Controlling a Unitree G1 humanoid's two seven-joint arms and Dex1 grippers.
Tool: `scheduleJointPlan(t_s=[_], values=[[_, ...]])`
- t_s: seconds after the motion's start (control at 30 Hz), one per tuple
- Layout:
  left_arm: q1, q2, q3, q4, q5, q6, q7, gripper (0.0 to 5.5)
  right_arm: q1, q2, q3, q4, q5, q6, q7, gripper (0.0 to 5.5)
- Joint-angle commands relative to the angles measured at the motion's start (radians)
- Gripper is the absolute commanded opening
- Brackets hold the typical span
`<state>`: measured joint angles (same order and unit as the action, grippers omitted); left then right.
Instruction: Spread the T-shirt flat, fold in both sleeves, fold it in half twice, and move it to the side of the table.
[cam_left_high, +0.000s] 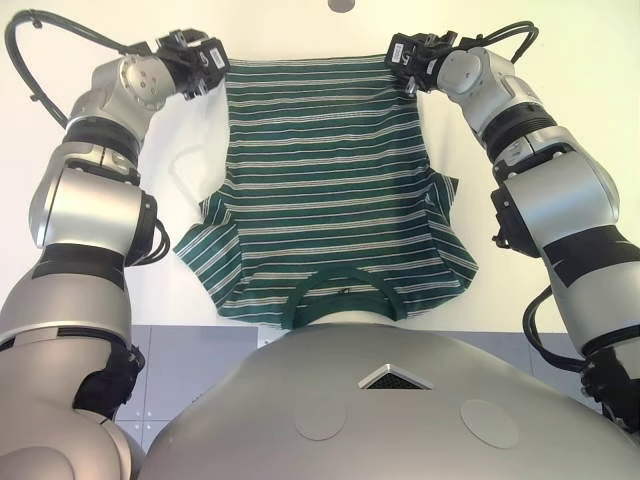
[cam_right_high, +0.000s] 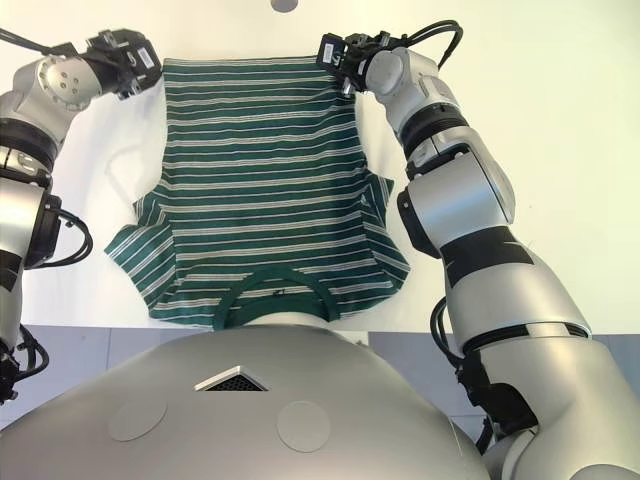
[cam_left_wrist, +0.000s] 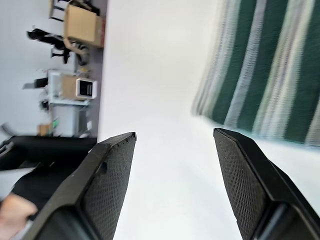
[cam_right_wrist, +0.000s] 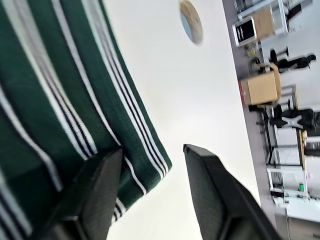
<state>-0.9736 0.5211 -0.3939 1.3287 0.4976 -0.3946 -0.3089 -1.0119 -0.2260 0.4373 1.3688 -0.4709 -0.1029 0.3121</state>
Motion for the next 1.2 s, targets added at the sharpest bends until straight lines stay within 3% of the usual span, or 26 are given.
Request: scheduleJointPlan(t_s=[0.03,0.17,0.27,0.33,0.4,0.47,0.53,0.63,0.77,0.87,1.03,1.2], values=[[-0.209,-0.017,0.153,-0.015,-0.145,-0.012,-0.061,2.84,-0.027,-0.114,-0.087,0.024,0.023,0.071,-0.094,2.24],[-0.265,0.082,0.28,-0.027,-0.266,-0.007,-0.202,2.84,-0.115,-0.168,-0.189,0.008,0.065,0.008,-0.155,2.24],[-0.125,0.128,0.409,-0.194,-0.458,0.049,-0.438,2.84,-0.151,-0.158,-0.24,-0.011,0.109,-0.099,-0.029,2.24],[0.325,0.188,0.509,-0.805,-0.69,0.305,-0.548,2.84,-0.112,-0.193,-0.358,-0.043,0.257,-0.132,0.23,2.24],[0.739,0.207,0.692,-1.277,-0.851,0.52,-0.539,2.84,0.002,-0.296,-0.49,-0.109,0.426,-0.08,0.483,2.24],[1.046,0.156,0.953,-1.496,-0.953,0.683,-0.519,2.84,0.336,-0.435,-0.592,-0.399,0.618,0.138,0.755,2.24],[1.298,0.095,1.074,-1.685,-1.06,0.764,-0.518,2.84,0.762,-0.564,-0.661,-0.797,0.789,0.384,0.983,2.24],[1.59,0.061,0.999,-1.97,-1.137,0.747,-0.555,2.84,1.119,-0.708,-0.728,-1.156,0.929,0.589,1.174,2.24],[1.734,0.06,0.918,-2.084,-1.033,0.693,-0.566,2.84,1.262,-0.793,-0.717,-1.369,0.96,0.626,1.227,2.24],[1.756,0.091,0.771,-2.102,-0.825,0.62,-0.541,2.84,1.33,-0.724,-0.657,-1.493,0.867,0.542,1.111,2.24],[1.754,0.159,0.62,-2.125,-0.647,0.59,-0.54,2.84,1.317,-0.598,-0.567,-1.673,0.84,0.58,0.913,2.24],[1.8,0.224,0.547,-2.064,-0.501,0.492,-0.561,2.84,1.251,-0.541,-0.527,-1.663,0.813,0.552,0.785,2.24]])
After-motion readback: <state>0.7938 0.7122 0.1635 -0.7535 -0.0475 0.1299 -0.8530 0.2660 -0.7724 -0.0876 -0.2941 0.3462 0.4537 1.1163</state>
